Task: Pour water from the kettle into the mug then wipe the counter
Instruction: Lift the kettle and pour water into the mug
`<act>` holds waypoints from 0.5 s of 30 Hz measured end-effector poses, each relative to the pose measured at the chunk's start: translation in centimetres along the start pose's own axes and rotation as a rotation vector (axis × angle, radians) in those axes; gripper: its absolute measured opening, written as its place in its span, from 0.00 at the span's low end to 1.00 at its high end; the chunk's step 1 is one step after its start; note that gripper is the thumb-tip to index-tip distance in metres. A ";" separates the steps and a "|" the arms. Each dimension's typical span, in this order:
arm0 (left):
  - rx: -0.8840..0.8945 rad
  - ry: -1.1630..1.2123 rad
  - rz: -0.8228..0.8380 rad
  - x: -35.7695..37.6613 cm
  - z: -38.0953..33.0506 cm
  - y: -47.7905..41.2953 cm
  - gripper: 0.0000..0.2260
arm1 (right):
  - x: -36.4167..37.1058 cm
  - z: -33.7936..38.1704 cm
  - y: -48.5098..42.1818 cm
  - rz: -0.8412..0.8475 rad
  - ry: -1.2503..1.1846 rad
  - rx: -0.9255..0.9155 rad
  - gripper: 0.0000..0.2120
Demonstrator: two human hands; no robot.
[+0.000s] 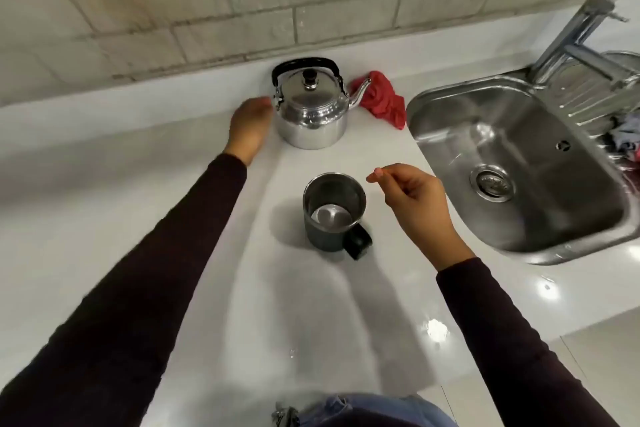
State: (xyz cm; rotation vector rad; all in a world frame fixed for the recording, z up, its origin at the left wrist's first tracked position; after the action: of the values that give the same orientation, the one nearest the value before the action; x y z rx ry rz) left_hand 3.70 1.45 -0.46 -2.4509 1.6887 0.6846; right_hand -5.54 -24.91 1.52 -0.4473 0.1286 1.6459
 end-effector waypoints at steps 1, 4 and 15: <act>-0.013 -0.081 -0.011 0.5 -0.8 -1.7 0.10 | -0.2 -0.1 -0.3 -0.003 -0.001 0.000 0.11; -0.163 -0.030 0.043 1.5 -2.7 -5.0 0.15 | -0.6 -1.0 -0.8 -0.007 -0.002 0.052 0.10; 0.022 0.065 0.083 1.7 -5.7 -10.0 0.05 | -2.6 -3.0 -0.5 -0.017 0.027 0.069 0.11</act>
State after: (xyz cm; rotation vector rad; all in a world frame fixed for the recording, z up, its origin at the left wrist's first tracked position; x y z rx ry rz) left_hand 15.02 2.03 2.21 -2.4258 1.8200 0.5970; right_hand -4.27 -28.29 -0.21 -0.4166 0.2005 1.6139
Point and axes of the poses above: each hand's wrist, its own y-axis away from the middle knuckle, its own x-axis out of the palm, z = x × y, the point moved 4 cm from there along -y, towards the middle knuckle, and after that the axes turned 4 degrees about -x, right-handed, at the moved point
